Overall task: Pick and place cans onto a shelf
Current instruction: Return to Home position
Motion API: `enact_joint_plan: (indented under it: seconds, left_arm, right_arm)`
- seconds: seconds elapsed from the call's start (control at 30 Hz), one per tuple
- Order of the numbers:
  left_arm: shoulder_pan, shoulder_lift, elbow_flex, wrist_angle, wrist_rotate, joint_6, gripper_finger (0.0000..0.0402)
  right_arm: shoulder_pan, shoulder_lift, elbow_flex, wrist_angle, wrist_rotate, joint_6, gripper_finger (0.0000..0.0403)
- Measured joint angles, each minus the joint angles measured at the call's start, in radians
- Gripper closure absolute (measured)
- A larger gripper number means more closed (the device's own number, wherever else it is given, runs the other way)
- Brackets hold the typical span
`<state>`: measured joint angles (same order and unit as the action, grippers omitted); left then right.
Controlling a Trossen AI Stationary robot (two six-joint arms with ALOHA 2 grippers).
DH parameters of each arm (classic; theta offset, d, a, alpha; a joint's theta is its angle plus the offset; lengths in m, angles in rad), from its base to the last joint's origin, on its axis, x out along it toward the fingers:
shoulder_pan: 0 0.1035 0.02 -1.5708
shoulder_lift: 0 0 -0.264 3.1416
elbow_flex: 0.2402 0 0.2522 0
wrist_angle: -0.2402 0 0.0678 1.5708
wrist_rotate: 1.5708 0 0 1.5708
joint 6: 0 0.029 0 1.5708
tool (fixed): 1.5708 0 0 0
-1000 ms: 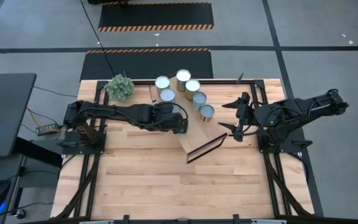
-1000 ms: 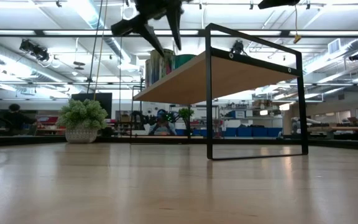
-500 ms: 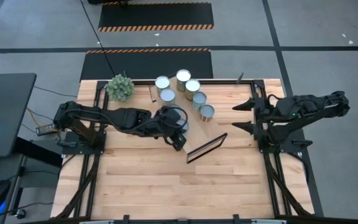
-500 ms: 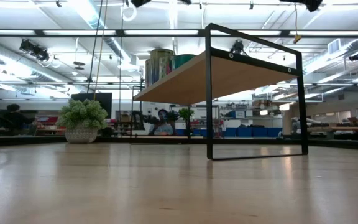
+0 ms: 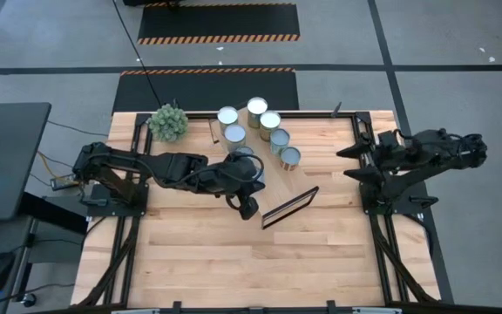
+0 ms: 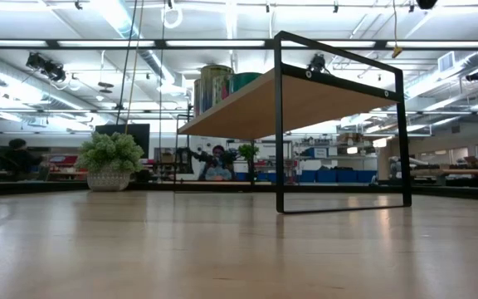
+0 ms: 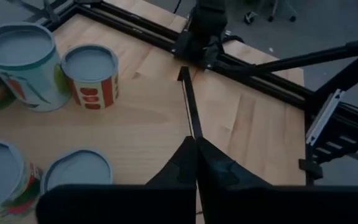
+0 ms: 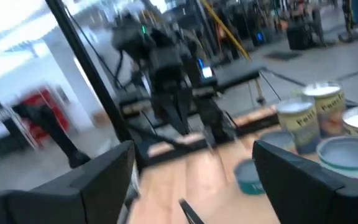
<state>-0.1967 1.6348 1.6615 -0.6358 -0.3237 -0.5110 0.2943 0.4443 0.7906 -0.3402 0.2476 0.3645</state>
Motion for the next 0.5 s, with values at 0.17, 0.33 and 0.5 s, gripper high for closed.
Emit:
enact_joint_plan:
  seconds: [0.17, 0.33, 0.5]
  left_arm:
    - [-0.016, 0.003, 0.000, 0.013, -0.015, 0.000, 0.0399]
    - [-0.043, 0.022, -0.001, 0.039, -0.016, 0.000, 0.0400]
    - [-0.035, 0.020, 0.000, 0.010, -0.019, 0.026, 0.0400]
  right_arm:
    - [0.000, -0.099, -0.139, 0.147, 0.000, 0.060, 0.0115]
    - [0.000, -0.173, -0.256, 0.250, 0.000, 0.108, 0.0189]
    - [0.000, -0.239, -0.337, 0.338, -0.007, 0.111, 0.0244]
